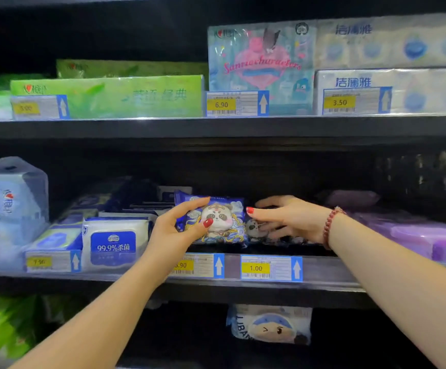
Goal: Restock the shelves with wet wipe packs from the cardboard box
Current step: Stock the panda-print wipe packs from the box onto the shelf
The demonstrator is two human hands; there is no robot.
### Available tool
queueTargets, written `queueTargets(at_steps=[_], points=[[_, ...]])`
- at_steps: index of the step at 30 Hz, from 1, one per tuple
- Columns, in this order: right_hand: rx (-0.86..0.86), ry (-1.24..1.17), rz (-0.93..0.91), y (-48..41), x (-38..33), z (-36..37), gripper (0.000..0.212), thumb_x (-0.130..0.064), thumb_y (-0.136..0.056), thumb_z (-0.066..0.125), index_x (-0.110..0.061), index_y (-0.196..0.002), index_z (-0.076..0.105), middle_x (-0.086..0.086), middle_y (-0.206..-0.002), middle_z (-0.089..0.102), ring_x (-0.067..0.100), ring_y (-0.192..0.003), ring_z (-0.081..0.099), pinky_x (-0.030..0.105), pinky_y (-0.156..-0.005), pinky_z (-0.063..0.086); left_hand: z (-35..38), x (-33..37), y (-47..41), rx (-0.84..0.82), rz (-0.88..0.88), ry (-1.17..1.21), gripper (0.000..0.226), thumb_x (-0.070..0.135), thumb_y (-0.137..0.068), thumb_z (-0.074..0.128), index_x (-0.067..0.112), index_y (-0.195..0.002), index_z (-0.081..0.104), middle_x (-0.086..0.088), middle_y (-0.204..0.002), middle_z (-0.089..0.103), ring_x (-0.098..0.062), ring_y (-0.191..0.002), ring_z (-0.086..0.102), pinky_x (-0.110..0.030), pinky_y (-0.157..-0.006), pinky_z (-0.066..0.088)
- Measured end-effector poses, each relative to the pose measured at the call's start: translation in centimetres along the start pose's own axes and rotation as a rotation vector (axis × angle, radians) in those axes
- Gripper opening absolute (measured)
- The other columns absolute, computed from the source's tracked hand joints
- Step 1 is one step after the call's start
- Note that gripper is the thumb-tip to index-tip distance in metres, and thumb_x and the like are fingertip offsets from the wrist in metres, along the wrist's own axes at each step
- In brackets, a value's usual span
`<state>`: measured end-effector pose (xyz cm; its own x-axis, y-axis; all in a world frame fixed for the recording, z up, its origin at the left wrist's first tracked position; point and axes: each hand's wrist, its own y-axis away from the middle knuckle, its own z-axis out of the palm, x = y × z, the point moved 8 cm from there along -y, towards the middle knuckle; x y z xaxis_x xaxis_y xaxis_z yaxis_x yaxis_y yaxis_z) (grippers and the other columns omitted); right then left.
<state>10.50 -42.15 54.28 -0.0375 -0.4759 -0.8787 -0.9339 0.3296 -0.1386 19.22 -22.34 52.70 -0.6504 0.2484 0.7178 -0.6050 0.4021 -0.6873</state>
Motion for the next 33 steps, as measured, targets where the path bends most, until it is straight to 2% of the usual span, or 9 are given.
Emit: queueTargets(at_steps=[4, 9, 14, 16, 18, 21, 26, 30, 33], points=[[-0.096, -0.183, 0.002, -0.8, -0.9, 4.5, 0.049, -0.022, -0.078, 0.076, -0.007, -0.117, 0.051, 0.015, -0.109, 0.070, 0.025, -0.101, 0.068, 0.044, -0.088, 0.055, -0.5, 0.9, 0.0, 0.022, 0.028, 0.037, 0.039, 0.010, -0.083, 0.072, 0.044, -0.103, 0.067, 0.018, -0.106, 0.066, 0.004, -0.098, 0.064, -0.018, -0.073, 0.055], [-0.052, -0.140, 0.021, -1.7, -1.3, 6.0, 0.056, -0.014, -0.070, 0.082, 0.000, -0.117, 0.054, 0.016, -0.107, 0.069, 0.026, -0.093, 0.070, 0.043, -0.073, 0.059, -0.7, 1.0, 0.2, -0.090, -0.032, -0.065, 0.045, 0.010, -0.087, 0.068, 0.048, -0.109, 0.061, 0.014, -0.117, 0.059, -0.007, -0.105, 0.062, -0.025, -0.078, 0.058], [0.215, -0.156, 0.035, -2.6, -1.2, 3.7, 0.060, -0.012, -0.069, 0.084, -0.005, -0.118, 0.049, 0.015, -0.113, 0.063, 0.028, -0.096, 0.066, 0.046, -0.074, 0.059, -3.0, 0.7, 2.1, -0.092, 0.097, -0.537, 0.054, 0.028, -0.086, 0.070, 0.059, -0.119, 0.040, 0.023, -0.120, 0.045, 0.004, -0.107, 0.047, -0.018, -0.089, 0.043], [0.303, -0.112, 0.050, -3.1, -1.0, 3.0, 0.055, -0.015, -0.070, 0.084, -0.009, -0.112, 0.050, 0.014, -0.118, 0.059, 0.028, -0.102, 0.061, 0.049, -0.081, 0.056, -4.1, -0.1, 3.3, -0.070, 0.129, -0.639, 0.036, 0.038, -0.085, 0.068, 0.048, -0.115, 0.053, 0.021, -0.113, 0.054, 0.001, -0.104, 0.051, -0.025, -0.091, 0.047], [0.317, -0.075, 0.078, -3.6, -0.9, 3.1, 0.054, -0.016, -0.073, 0.082, -0.008, -0.116, 0.050, 0.015, -0.124, 0.056, 0.028, -0.104, 0.057, 0.050, -0.089, 0.053, -5.0, -1.2, 4.0, -0.034, 0.159, -0.713, 0.022, 0.054, -0.081, 0.064, 0.038, -0.096, 0.066, 0.021, -0.092, 0.062, -0.002, -0.092, 0.056, -0.031, -0.085, 0.050], [0.278, 0.005, 0.133, -4.9, -0.9, 4.2, 0.070, -0.016, -0.075, 0.080, 0.000, -0.132, 0.043, 0.016, -0.136, 0.047, 0.031, -0.119, 0.051, 0.047, -0.098, 0.048, -6.8, -2.3, 4.3, 0.158, 0.177, -0.673, 0.046, 0.078, -0.067, 0.055, 0.033, -0.065, 0.065, 0.018, -0.062, 0.060, -0.005, -0.071, 0.056, -0.034, -0.071, 0.048], [0.147, 0.223, 0.173, -7.0, -0.7, 7.4, 0.072, -0.027, -0.076, 0.079, -0.003, -0.133, 0.042, 0.015, -0.135, 0.049, 0.031, -0.118, 0.053, 0.045, -0.097, 0.049, -6.9, -2.9, 4.4, 0.232, 0.192, -0.634, 0.053, 0.084, -0.062, 0.051, 0.032, -0.058, 0.057, 0.016, -0.059, 0.057, -0.004, -0.070, 0.052, -0.026, -0.070, 0.041], [0.139, 0.517, 0.172, -8.4, 0.0, 8.7, 0.056, -0.046, -0.081, 0.069, -0.007, -0.117, 0.052, 0.009, -0.111, 0.059, 0.024, -0.099, 0.062, 0.034, -0.085, 0.055, -6.7, -3.3, 4.4, 0.226, 0.206, -0.646, 0.050, 0.082, -0.064, 0.050, 0.032, -0.060, 0.056, 0.017, -0.061, 0.057, -0.001, -0.072, 0.052, -0.022, -0.073, 0.039], [0.273, 0.872, 0.153, -7.9, -1.2, 8.1, 0.059, -0.061, -0.081, 0.060, -0.007, -0.105, 0.057, 0.003, -0.088, 0.058, 0.020, -0.085, 0.061, 0.028, -0.071, 0.049, -6.6, -3.7, 4.4, 0.227, 0.191, -0.666, 0.051, 0.083, -0.064, 0.046, 0.033, -0.062, 0.054, 0.018, -0.064, 0.057, 0.000, -0.076, 0.051, -0.015, -0.074, 0.033]])
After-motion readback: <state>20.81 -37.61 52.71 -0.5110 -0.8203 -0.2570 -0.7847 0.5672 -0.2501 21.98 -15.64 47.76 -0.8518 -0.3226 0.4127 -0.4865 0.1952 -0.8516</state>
